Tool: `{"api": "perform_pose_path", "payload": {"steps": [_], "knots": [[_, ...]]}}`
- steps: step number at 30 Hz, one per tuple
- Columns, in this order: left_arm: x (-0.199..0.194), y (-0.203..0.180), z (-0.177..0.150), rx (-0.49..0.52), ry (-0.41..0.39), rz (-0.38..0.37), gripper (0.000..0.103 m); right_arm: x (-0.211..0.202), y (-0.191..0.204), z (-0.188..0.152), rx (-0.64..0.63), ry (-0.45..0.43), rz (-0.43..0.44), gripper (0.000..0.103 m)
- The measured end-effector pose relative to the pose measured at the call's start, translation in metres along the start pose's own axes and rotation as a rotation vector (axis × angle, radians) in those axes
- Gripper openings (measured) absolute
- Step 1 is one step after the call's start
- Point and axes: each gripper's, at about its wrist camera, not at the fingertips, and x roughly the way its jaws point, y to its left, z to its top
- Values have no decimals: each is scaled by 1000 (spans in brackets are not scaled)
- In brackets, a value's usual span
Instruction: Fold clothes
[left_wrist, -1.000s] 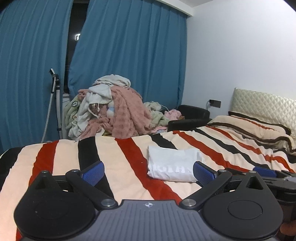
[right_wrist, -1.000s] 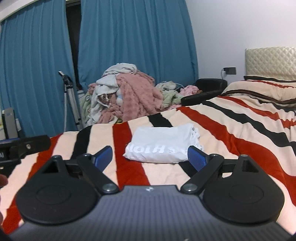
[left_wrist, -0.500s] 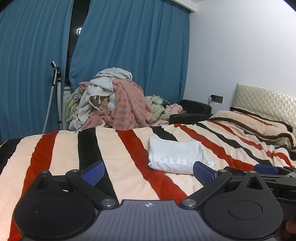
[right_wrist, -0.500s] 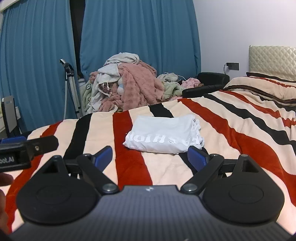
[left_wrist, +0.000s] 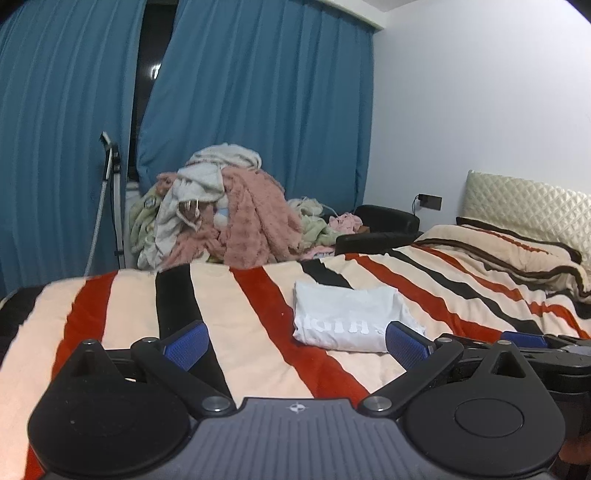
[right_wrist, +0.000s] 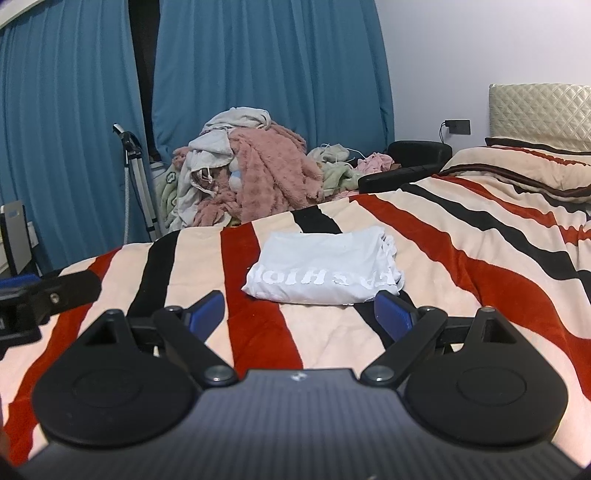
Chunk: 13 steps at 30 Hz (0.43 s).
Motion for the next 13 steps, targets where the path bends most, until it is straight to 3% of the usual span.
{"api": "perform_pose_path", "payload": {"steps": [13], "knots": [[-2,6,0,-40,10,19,103,0,0,0,6,3,-5,89]]}}
